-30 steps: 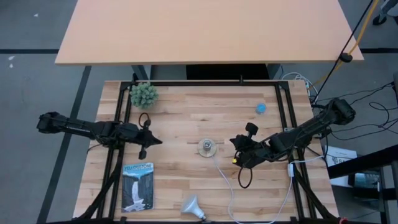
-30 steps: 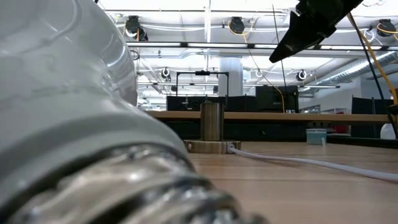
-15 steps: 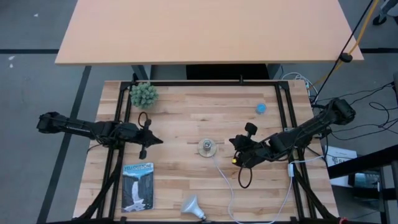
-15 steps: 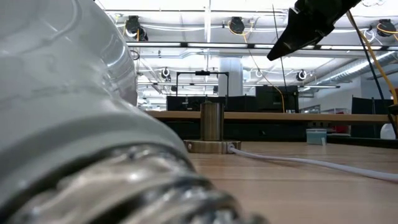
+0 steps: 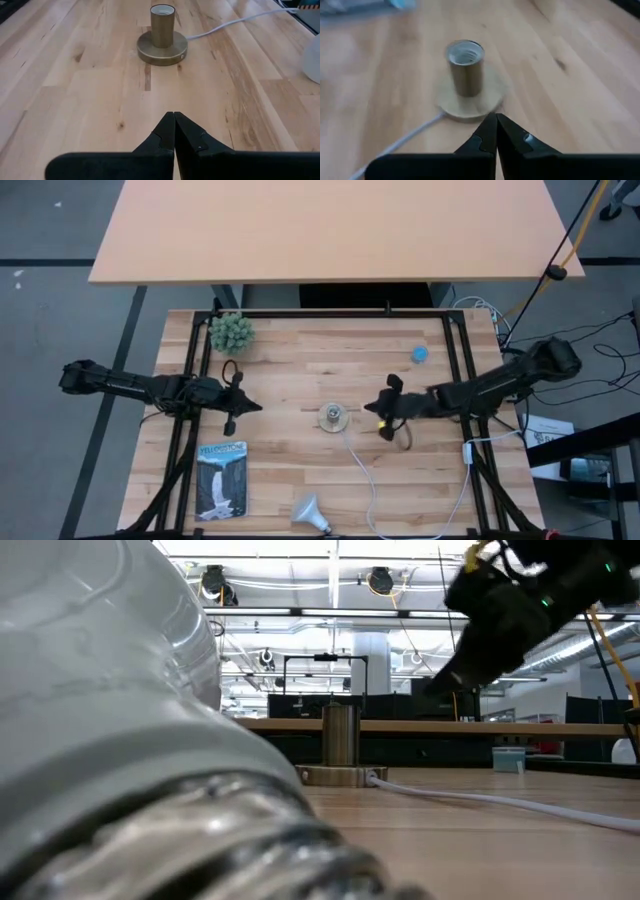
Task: Screw lightbulb
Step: Return to Home Position
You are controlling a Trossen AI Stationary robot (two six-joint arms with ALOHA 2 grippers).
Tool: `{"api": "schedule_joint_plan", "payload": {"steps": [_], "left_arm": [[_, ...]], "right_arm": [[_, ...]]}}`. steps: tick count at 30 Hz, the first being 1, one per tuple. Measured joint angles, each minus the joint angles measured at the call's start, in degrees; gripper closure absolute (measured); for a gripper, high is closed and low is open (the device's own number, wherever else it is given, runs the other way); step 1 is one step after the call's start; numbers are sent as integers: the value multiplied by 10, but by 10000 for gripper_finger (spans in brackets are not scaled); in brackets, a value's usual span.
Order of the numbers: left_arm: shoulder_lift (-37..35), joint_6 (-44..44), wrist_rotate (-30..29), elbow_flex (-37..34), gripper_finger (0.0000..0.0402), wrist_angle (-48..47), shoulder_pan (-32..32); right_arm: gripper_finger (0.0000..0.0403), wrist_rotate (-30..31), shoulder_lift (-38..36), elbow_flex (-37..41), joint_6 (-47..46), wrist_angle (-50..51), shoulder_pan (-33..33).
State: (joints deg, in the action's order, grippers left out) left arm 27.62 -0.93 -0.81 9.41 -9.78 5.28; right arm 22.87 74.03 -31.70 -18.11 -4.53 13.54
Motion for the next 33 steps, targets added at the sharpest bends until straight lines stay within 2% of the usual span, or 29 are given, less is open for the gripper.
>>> {"api": "schedule_joint_plan", "payload": {"steps": [3, 6, 11, 15, 22, 29, 33], "left_arm": [[0, 0, 0, 0, 401, 0, 0], [0, 0, 0, 0, 401, 0, 0], [0, 0, 0, 0, 401, 0, 0], [0, 0, 0, 0, 401, -2, 0], [1, 0, 0, 0, 401, -3, 0], [1, -1, 0, 0, 401, -4, 0], [1, -1, 0, 0, 401, -4, 0]], "right_arm": [[403, -72, -46, 98, 24, -146, -36], [403, -117, -91, 190, 41, -289, -70], [403, -155, -164, 301, 44, -423, -105], [403, -186, -221, 309, 52, -385, -120], [403, -327, -351, 309, 68, -248, -157], [403, -336, -530, 309, 40, -94, -166], [403, -335, -640, 309, 32, -41, -166]]}}
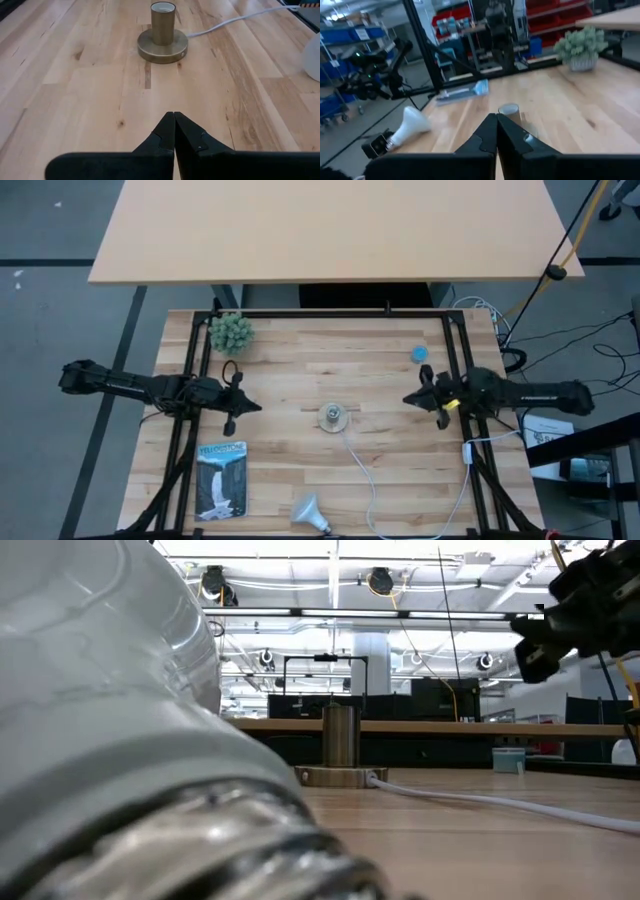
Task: Screw lightbulb
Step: Return to Home Position
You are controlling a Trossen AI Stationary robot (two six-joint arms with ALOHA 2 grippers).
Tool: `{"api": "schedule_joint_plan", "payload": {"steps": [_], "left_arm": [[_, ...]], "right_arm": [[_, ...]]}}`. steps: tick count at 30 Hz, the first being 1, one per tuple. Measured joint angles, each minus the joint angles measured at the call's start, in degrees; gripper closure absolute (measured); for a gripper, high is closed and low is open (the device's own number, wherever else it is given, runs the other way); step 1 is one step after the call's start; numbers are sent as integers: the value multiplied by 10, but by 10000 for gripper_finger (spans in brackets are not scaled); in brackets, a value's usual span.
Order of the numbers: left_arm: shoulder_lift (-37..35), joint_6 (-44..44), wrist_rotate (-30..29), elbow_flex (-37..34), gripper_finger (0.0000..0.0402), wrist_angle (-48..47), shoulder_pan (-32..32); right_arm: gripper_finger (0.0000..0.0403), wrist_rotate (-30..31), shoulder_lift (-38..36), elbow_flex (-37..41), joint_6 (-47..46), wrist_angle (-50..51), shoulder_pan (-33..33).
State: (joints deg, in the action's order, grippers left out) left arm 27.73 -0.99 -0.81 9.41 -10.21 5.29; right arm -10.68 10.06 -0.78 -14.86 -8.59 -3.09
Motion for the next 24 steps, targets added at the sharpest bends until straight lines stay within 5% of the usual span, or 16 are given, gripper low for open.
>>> {"api": "schedule_joint_plan", "payload": {"steps": [5, 24], "left_arm": [[0, 0, 0, 0, 401, 0, 0], [0, 0, 0, 0, 401, -2, 0]], "right_arm": [[403, 2, -101, -2, 3, 56, 0], [403, 16, -97, 0, 20, 32, 1]]}}
